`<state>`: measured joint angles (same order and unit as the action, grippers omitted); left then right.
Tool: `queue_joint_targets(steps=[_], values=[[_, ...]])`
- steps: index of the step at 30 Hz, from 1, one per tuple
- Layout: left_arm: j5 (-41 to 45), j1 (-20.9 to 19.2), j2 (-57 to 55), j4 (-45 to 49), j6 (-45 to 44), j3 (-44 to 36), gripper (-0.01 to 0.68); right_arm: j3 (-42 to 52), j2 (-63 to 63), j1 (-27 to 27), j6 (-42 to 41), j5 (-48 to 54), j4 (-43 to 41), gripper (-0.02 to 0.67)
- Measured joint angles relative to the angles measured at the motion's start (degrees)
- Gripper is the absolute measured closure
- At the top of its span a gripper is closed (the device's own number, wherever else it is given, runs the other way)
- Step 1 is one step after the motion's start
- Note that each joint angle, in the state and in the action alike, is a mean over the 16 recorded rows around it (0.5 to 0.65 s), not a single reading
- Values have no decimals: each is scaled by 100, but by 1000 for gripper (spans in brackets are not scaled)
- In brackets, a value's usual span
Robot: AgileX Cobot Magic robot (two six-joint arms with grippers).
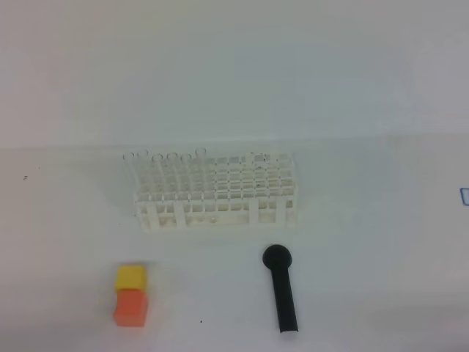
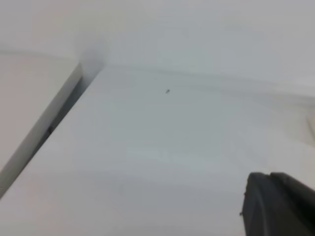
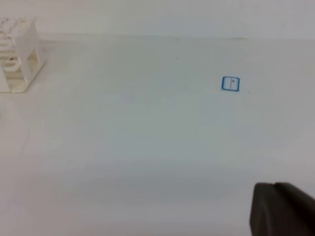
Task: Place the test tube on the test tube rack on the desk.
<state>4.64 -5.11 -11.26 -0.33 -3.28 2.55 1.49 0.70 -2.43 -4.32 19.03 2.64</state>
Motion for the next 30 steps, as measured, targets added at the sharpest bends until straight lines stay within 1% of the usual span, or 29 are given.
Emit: queue_joint_targets(steps=[3, 7, 13, 17, 30], values=[[88, 23, 205, -67, -63, -248, 673, -6, 2, 0, 3, 83, -8, 650], [430, 55, 537, -86, -39, -416, 673, -11, 2, 0, 3, 116, -12, 650], [1119, 144, 1023, -125, 23, -441, 673, -14, 2, 0, 3, 134, -15, 650], [1411, 210, 1234, -145, 64, -438, 673, -15, 2, 0, 3, 141, -17, 650], [1439, 331, 1242, -160, 115, -436, 673, -15, 2, 0, 3, 145, -17, 650]])
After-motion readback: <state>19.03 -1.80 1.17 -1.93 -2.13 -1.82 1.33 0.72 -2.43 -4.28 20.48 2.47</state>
